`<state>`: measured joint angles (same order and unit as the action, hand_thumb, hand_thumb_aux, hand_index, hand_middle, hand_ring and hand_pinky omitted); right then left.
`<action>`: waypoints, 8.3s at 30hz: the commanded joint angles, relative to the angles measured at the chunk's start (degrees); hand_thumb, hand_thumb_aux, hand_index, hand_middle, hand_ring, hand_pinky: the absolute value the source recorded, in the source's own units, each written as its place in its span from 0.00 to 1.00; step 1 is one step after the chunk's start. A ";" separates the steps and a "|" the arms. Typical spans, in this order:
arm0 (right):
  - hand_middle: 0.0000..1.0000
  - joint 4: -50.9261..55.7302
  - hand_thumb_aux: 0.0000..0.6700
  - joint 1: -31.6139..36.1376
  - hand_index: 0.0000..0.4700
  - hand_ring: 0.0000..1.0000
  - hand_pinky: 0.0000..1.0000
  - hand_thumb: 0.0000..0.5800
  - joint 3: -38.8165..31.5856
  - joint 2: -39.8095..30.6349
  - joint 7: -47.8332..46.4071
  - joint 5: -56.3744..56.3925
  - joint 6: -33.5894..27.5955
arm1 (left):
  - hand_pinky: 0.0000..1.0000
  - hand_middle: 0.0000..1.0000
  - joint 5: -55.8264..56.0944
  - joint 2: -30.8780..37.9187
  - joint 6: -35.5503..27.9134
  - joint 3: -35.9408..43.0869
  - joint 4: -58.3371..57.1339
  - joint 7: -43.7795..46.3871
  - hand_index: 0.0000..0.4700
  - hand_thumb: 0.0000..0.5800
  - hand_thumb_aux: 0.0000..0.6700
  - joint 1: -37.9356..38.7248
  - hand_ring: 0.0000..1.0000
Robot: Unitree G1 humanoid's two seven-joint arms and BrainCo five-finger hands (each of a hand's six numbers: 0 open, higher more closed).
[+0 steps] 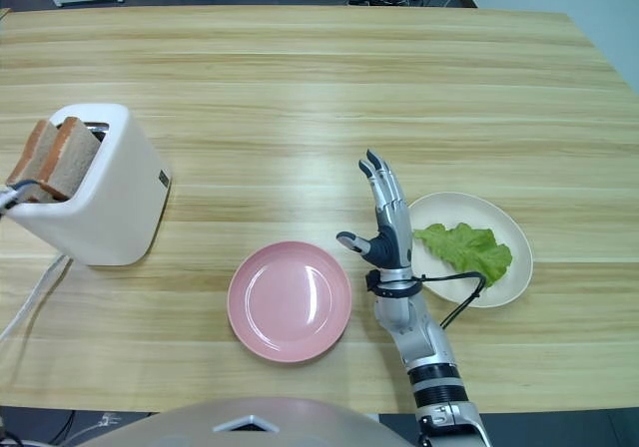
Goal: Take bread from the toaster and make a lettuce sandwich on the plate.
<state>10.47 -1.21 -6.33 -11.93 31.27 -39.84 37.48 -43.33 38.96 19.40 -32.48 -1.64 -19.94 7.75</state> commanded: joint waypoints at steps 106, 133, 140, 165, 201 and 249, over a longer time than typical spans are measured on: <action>0.00 -6.96 1.00 6.53 1.00 0.00 0.00 1.00 -21.31 -19.49 9.40 -20.57 -1.08 | 0.00 0.00 0.40 -13.80 21.51 28.86 1.40 -16.07 0.00 0.00 0.00 -7.01 0.00; 0.00 5.66 0.00 9.72 0.00 0.00 0.00 0.00 -32.30 -17.38 10.10 -27.67 -1.16 | 0.00 0.00 -1.72 -12.65 10.48 20.67 1.73 -23.57 0.00 0.00 0.00 -6.58 0.00; 0.00 -1.26 0.00 5.53 0.00 0.00 0.00 0.00 -25.34 -18.65 17.06 -21.10 -0.07 | 0.00 0.00 -6.60 -10.14 -6.83 11.90 0.68 -23.11 0.00 0.00 0.00 -4.10 0.00; 0.00 -1.71 0.00 0.79 0.00 0.00 0.00 0.00 -17.91 -17.09 17.79 -17.87 -0.29 | 0.99 0.99 12.77 4.90 -6.15 16.81 -2.32 14.72 1.00 1.00 1.00 -1.32 0.99; 0.00 -12.22 0.00 -2.17 0.00 0.00 0.00 0.00 -16.53 -20.88 9.79 -19.10 9.70 | 1.00 1.00 54.21 -8.20 14.19 49.45 -3.49 50.07 1.00 1.00 1.00 -5.86 1.00; 0.66 1.86 1.00 2.63 1.00 0.66 0.66 1.00 -22.12 -15.31 10.95 -10.95 15.32 | 1.00 1.00 11.26 -5.05 33.45 44.04 -6.45 -8.59 1.00 1.00 1.00 -2.43 1.00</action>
<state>17.27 2.94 -32.44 -28.65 37.44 -54.04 50.00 -37.81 30.65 47.10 10.33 -7.15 -32.28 2.39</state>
